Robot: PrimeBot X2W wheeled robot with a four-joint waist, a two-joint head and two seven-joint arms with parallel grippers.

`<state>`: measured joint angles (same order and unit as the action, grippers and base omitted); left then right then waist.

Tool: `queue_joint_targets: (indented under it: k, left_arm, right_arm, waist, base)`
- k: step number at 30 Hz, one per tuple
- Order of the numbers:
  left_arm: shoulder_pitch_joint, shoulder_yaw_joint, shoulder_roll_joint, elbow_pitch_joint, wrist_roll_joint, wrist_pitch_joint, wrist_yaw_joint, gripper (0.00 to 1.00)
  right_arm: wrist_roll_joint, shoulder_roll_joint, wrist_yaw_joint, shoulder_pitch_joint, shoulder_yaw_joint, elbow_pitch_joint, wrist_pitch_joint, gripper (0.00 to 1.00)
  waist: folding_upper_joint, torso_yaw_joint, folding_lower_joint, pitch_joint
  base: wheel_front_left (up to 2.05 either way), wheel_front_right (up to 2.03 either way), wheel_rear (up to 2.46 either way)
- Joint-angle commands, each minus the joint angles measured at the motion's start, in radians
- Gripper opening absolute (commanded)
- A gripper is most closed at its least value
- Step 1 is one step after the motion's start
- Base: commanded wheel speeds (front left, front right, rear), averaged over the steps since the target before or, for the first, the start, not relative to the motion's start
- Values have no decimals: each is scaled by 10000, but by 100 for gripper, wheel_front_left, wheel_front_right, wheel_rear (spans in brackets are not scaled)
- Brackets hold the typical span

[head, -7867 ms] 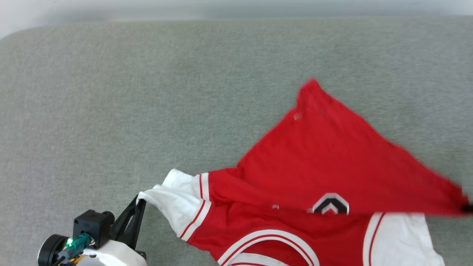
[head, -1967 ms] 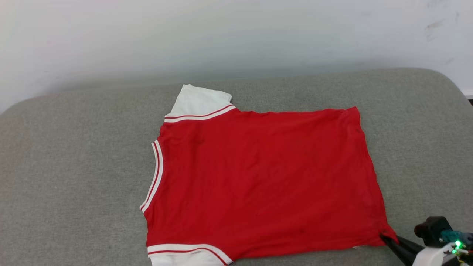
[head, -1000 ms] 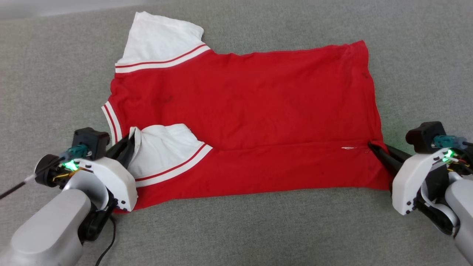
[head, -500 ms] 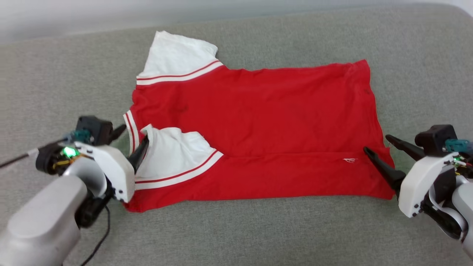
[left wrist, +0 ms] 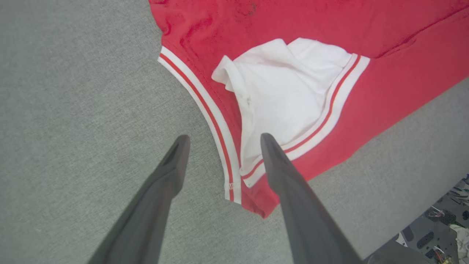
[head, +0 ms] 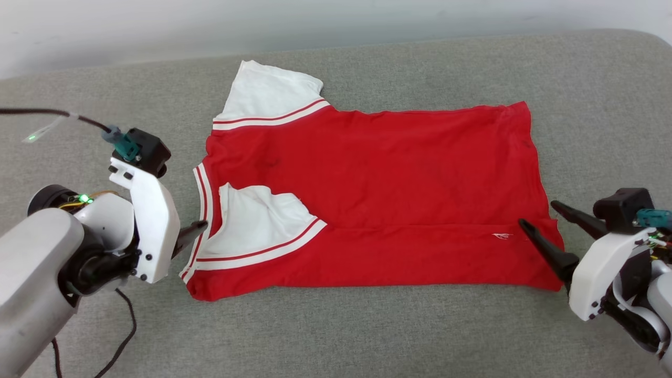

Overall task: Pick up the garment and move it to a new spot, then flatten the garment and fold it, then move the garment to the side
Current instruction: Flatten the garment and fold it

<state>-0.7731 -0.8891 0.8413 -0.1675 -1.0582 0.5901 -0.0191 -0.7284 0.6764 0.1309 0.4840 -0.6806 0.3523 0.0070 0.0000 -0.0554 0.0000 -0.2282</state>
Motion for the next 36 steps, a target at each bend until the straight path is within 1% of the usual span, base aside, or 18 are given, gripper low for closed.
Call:
queue_joint_targets:
  k: [1, 4, 7, 11, 17, 18, 19, 22, 24, 26, 29, 32, 36]
  left_arm:
    - [-210, -133, 173, 156, -112, 617, 78, 100]
    - [-132, -328, 278, 272, -370, 1413, 190, 100]
    - [114, -502, 264, 175, -594, 1861, 297, 100]
    - [429, -709, 139, -207, -751, 2106, 424, 100]
    - [934, -1050, -120, -909, -888, 2207, 326, 100]
    - [952, -1094, -175, -965, -805, 2133, 272, 44]
    - [948, -1104, -245, -1037, -739, 2005, 228, 0]
    - [897, -1148, -436, -1163, -668, 1846, 41, 0]
    - [866, -1130, -466, -1187, -654, 1799, -8, 0]
    - [787, -1104, -452, -1164, -602, 1690, -160, 0]
    - [688, -1072, -463, -1015, -555, 1545, -301, 0]
    - [627, -1090, -378, -766, -431, 1438, -336, 0]
    - [669, -1065, -241, -350, -344, 1318, -305, 0]
  right_arm:
    - [73, -116, -4, -172, 28, -89, 121, 100]
    - [111, -163, -4, -145, 79, -217, 251, 100]
    - [153, -248, -4, -134, 123, -263, 315, 100]
    - [177, -353, -5, -85, 135, -254, 366, 100]
    - [225, -381, -5, 115, 118, -184, 350, 100]
    - [247, -369, -4, 153, 153, -165, 290, 100]
    - [256, -338, -4, 164, 157, -150, 282, 100]
    - [420, -129, -5, 324, 95, -146, 359, 100]
    - [434, -55, -5, 403, 140, -158, 370, 100]
    - [473, 149, -5, 565, 201, -249, 471, 100]
    - [324, 549, -4, 782, 154, -503, 987, 100]
    - [-7, 1118, -5, 1053, -182, -858, 2079, 100]
    - [-821, 1934, -5, 1469, -964, -1432, 4243, 100]
  waist:
    - [0, -48, 0, -47]
    - [0, -160, 0, -150]
    - [0, -273, 0, -277]
    - [0, -425, 0, -428]
    - [0, -555, 0, -522]
    - [0, -545, 0, -486]
    - [0, -520, 0, -437]
    - [0, -415, 0, -218]
    - [0, -384, 0, -135]
    - [0, -320, 0, 22]
    - [0, -215, 0, 227]
    - [0, -116, 0, 350]
    - [0, -62, 0, 407]
  base:
    - [0, 0, 0]
    - [0, 0, 0]
    - [0, 0, 0]
    - [0, 0, 0]
    - [0, 0, 0]
    - [0, 0, 0]
    - [0, 0, 0]
    - [0, 0, 0]
    - [0, 0, 0]
    - [0, 0, 0]
    - [0, 0, 0]
    - [0, 0, 0]
    - [0, 0, 0]
